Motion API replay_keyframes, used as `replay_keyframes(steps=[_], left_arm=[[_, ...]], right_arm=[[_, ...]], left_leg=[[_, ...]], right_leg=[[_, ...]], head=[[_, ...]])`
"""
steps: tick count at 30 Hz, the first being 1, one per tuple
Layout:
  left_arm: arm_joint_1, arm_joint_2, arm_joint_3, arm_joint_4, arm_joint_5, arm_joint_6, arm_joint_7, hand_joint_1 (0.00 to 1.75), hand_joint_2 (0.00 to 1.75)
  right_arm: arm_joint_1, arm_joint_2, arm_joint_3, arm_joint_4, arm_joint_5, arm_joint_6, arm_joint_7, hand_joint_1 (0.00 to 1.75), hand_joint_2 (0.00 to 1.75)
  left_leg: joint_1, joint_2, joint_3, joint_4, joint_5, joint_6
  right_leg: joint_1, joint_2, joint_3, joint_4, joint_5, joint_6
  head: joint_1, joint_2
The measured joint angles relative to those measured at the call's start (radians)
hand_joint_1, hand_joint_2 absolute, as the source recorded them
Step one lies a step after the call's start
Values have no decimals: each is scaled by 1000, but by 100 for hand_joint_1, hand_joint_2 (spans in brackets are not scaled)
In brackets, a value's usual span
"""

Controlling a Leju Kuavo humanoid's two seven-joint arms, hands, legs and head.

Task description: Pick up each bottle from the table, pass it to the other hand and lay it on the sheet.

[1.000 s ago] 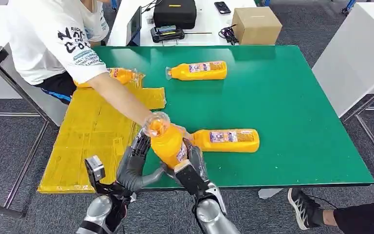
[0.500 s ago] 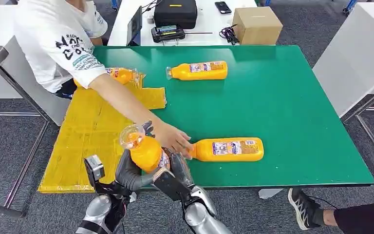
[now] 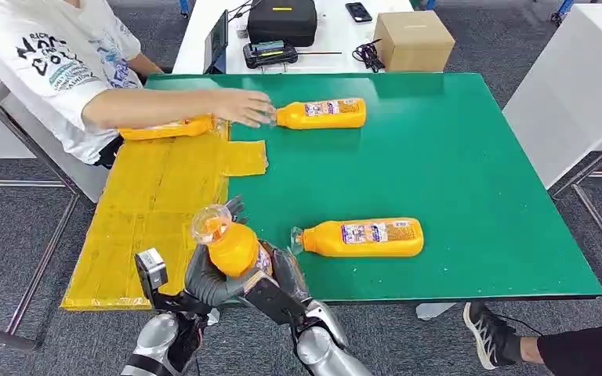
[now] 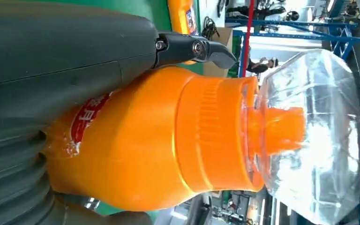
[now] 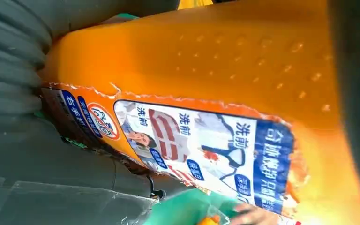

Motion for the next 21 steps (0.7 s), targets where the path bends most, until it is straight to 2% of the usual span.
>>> replay_keyframes(steps=[1,2,3,4,21], left_arm=[[0,0,2,0,0,0,0,10,175],[0,0,2,0,0,0,1,65,175],[0,0,4,0,0,0,2,154,175],[0,0,5,0,0,0,2,175,175],[-16,16,11,29,-60,-18,43,175,175]], right_arm=[[-1,0,1,3,1,1,0,175,175],[-1,0,2,5,1,2,0,175,175],[-2,0,3,10,2,2,0,175,175],[-3,0,5,13,1,2,-1,175,175],[-1,0,-2,22,31,-46,11,175,175]], left_leg=[[0,0,0,0,0,0],[0,0,0,0,0,0],[0,0,0,0,0,0],[0,0,0,0,0,0],[0,0,0,0,0,0]], right_leg=[[0,0,0,0,0,0],[0,0,0,0,0,0],[0,0,0,0,0,0],[0,0,0,0,0,0],[0,0,0,0,0,0]], head=[[0,0],[0,0],[0,0],[0,0],[0,0]])
